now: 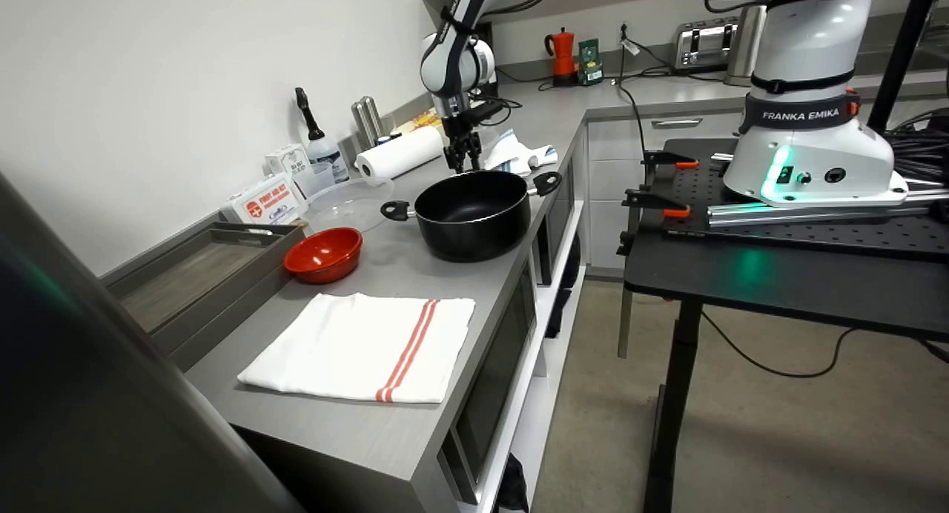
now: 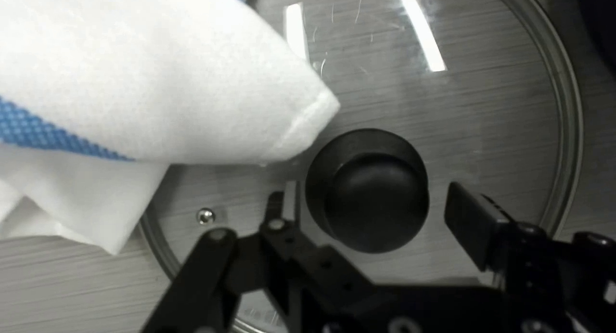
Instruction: Put the glass lid on the black pot
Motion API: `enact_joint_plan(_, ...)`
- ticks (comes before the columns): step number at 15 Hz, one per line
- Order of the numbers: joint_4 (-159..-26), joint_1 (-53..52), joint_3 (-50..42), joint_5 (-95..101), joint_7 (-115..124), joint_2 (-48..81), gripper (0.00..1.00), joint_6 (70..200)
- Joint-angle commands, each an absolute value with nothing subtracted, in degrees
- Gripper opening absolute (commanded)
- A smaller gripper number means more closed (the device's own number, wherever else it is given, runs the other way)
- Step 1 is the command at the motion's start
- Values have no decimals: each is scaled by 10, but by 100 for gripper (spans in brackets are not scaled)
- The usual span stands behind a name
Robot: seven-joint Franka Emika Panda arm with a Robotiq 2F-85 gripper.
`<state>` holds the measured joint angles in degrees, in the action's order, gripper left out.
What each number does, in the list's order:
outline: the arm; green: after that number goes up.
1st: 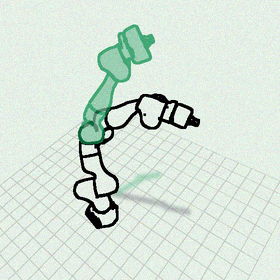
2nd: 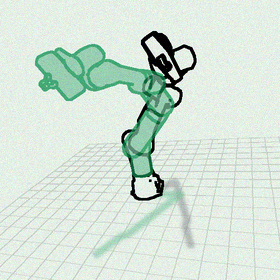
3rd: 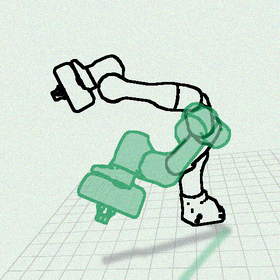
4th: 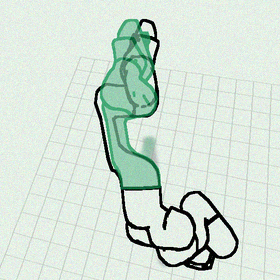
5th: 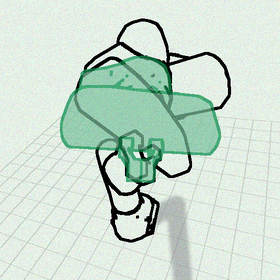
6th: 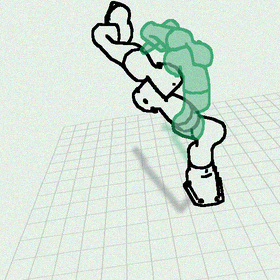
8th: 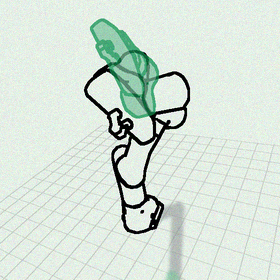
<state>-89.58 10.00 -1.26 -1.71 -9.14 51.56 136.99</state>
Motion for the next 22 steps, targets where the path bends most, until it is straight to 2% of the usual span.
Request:
enact_joint_plan(1,-870,99,-15,-12,-91,532,46,1369)
enact_joint_plan(2,-869,99,-16,-13,-91,533,38,1368)
enact_joint_plan(4,-865,99,-16,-12,-89,532,26,1368)
enact_joint_plan(13,-905,99,-7,-12,-102,479,26,1398)
enact_joint_plan(22,-993,92,9,-8,-137,346,26,1445)
